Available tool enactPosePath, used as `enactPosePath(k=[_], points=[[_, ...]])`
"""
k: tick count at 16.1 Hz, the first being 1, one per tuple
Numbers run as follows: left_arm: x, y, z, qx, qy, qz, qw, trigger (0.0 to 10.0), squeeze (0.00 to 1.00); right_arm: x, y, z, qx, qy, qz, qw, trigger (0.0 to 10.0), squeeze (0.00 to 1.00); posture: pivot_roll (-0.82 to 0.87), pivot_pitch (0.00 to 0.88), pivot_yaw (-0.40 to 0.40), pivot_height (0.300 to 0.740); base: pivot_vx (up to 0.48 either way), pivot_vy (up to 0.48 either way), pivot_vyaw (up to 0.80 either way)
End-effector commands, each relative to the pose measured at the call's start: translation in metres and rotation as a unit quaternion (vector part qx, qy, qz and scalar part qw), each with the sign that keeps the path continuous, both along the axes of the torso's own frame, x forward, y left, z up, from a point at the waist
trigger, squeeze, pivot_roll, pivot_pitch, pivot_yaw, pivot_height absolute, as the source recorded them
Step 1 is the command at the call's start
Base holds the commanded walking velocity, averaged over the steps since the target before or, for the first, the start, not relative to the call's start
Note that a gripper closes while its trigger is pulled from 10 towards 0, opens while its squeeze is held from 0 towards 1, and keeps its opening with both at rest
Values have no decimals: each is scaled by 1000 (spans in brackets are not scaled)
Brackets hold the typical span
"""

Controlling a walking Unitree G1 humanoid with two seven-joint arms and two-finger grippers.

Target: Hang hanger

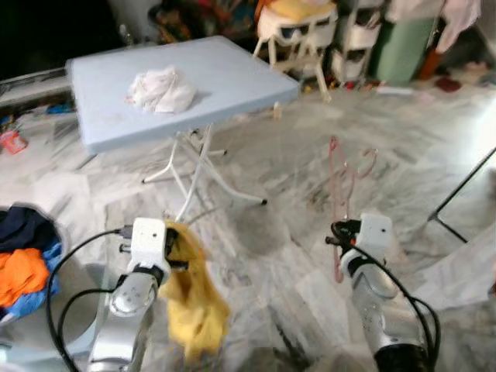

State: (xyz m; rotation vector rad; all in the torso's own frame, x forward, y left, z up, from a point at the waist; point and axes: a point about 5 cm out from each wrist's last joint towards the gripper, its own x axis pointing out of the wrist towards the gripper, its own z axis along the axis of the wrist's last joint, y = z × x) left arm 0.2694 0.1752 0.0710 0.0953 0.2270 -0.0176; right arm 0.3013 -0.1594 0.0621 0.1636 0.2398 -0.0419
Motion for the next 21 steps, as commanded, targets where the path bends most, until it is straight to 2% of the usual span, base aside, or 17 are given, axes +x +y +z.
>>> enactPosePath(k=[1,6,8,11,12,14,15,17,18,20,21], points=[[4,-5,13,-1,-32,-3,999,10000,0,3,2,6,-4,-12,6,1000,10000,0,30,3,56,740,0,0,0],[3,-8,13,1,-34,-2,999,10000,0,3,4,6,-2,-12,8,1000,10000,0,30,7,58,740,0,0,0],[9,-8,21,-15,-65,4,998,10000,0,-2,10,4,1,-3,41,999,10000,0,32,13,52,740,0,0,0],[33,-7,31,-9,-88,12,996,10000,0,-14,13,-10,-35,43,129,990,10000,0,28,24,42,740,0,0,0],[46,-7,34,-10,-84,6,996,10000,0,-22,11,-16,-62,64,177,980,10000,0,27,30,43,740,0,0,0],[65,-7,39,-11,-73,-41,996,10000,0,-32,-1,-17,-90,78,240,963,10000,0,17,48,61,740,0,0,0],[73,-4,43,-10,-73,-58,996,10000,0,-34,-8,-13,-86,84,255,959,10000,0,13,56,70,740,0,0,0],[82,3,49,4,-78,-77,994,10000,0,-38,-16,-8,-101,91,281,950,10000,0,5,72,90,740,0,0,0],[89,10,53,41,-83,-82,992,10000,0,-40,-19,-3,-95,92,296,946,10000,0,0,83,101,740,0,0,0],[93,13,57,55,-88,-99,990,10000,0,-45,-17,2,-83,91,321,939,10000,0,-1,90,112,740,0,0,0],[96,15,58,80,-91,-96,988,10000,0,-51,-14,4,-72,95,342,932,10000,0,0,94,118,740,0,0,0]])
